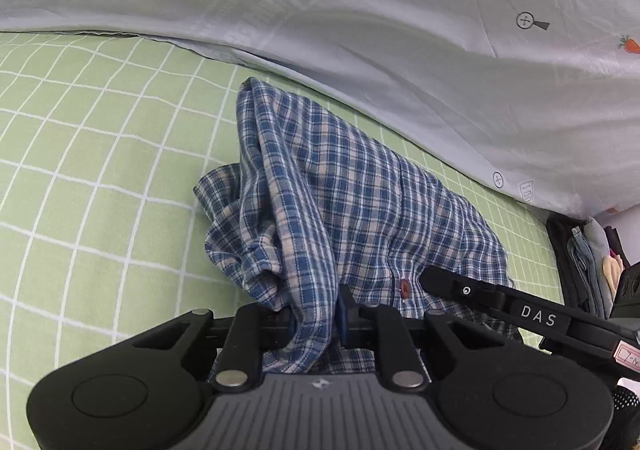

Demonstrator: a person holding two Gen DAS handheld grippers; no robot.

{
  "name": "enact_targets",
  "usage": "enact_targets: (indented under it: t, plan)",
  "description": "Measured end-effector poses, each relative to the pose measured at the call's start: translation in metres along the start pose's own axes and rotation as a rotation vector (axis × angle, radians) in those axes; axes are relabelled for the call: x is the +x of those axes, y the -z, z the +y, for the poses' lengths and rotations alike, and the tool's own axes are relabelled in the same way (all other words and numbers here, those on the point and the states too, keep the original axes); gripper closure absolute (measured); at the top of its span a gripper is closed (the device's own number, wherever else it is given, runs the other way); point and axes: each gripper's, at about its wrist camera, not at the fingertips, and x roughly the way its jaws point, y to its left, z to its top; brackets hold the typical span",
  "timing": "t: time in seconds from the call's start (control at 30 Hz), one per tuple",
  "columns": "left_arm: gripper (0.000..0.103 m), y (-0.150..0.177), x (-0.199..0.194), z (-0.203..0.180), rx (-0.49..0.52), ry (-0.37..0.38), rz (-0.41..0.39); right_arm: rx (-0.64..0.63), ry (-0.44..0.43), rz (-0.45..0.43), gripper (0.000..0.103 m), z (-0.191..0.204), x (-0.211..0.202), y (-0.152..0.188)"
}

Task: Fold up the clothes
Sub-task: 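Carry the shirt bundle with both tools onto the folded clothes stack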

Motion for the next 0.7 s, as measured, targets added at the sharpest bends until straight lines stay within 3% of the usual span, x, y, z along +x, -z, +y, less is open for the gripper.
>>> enact_targets:
  t: [0.1, 0.27, 0.47, 0.7]
  plan:
    - [0.084, 0.028, -0.017, -0.022, 0.009, 0.048, 0.019, 0.043, 0.030, -0.031, 0.079, -0.006, -0.037, 0.021]
    - [0.084, 0.067, -0.031, -0.076, 0.111, 0.152, 0.071, 0.138, 0.112, -0.107, 0.079, -0.040, -0.122, 0.065]
    - [0.084, 0.108, -0.020, -0.160, 0.270, 0.280, 0.151, 0.198, 0.263, -0.190, 0.079, -0.080, -0.211, 0.114]
    - [0.084, 0.180, 0.001, -0.264, 0.378, 0.341, 0.193, 0.215, 0.379, -0.226, 0.079, -0.158, -0.290, 0.140]
